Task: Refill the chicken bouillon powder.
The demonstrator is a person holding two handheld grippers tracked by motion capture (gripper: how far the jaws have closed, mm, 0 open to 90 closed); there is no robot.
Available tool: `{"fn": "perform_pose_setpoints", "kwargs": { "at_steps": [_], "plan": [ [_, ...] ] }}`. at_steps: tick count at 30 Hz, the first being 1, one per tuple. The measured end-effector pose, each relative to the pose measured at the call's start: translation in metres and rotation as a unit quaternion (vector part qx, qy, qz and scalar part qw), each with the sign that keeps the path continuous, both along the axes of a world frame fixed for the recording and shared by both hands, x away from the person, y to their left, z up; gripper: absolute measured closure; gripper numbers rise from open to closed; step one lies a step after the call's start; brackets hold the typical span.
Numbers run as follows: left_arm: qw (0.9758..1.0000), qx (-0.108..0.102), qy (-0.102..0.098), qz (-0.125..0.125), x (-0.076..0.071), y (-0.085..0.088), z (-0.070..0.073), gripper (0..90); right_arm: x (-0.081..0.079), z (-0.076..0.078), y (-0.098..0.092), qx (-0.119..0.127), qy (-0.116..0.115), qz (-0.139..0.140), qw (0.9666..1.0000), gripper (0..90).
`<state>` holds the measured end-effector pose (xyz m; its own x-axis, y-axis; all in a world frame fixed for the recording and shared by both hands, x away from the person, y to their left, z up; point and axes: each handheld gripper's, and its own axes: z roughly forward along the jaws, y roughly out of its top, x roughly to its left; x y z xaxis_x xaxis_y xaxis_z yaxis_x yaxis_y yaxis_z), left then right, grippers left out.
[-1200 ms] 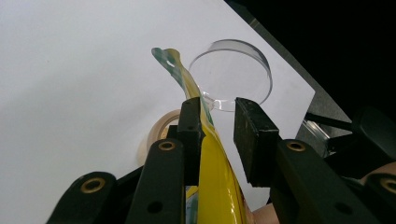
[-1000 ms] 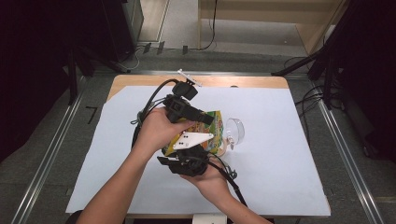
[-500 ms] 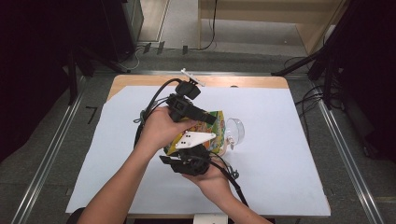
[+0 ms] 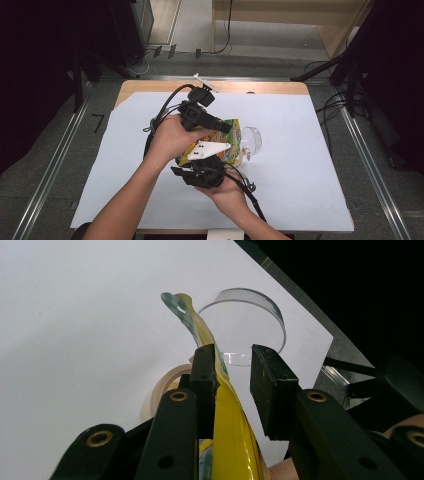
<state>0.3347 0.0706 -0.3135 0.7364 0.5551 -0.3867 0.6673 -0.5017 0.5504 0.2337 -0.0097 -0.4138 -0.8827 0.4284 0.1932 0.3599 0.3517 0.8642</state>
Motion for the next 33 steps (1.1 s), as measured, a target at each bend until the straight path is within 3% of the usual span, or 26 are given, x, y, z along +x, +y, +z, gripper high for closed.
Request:
{"fn": "perform_pose_setpoints", "kwargs": {
  "at_steps": [23,31,33],
  "plan": [
    [0.9999,-0.009,-0.006,0.012,0.001,0.008,0.004,73.0,0.002,0.005,0.003,-0.006,-0.01,0.014,0.9998,74.0],
    [0.9998,-0.011,-0.007,0.016,0.0,0.012,0.005,72.9,0.002,0.006,0.008,0.003,-0.002,0.015,0.9999,74.1],
    [0.9998,-0.012,-0.008,0.015,-0.001,0.012,0.005,72.8,0.002,0.005,0.007,-0.001,-0.01,0.016,0.9998,74.2]
  ]
}}
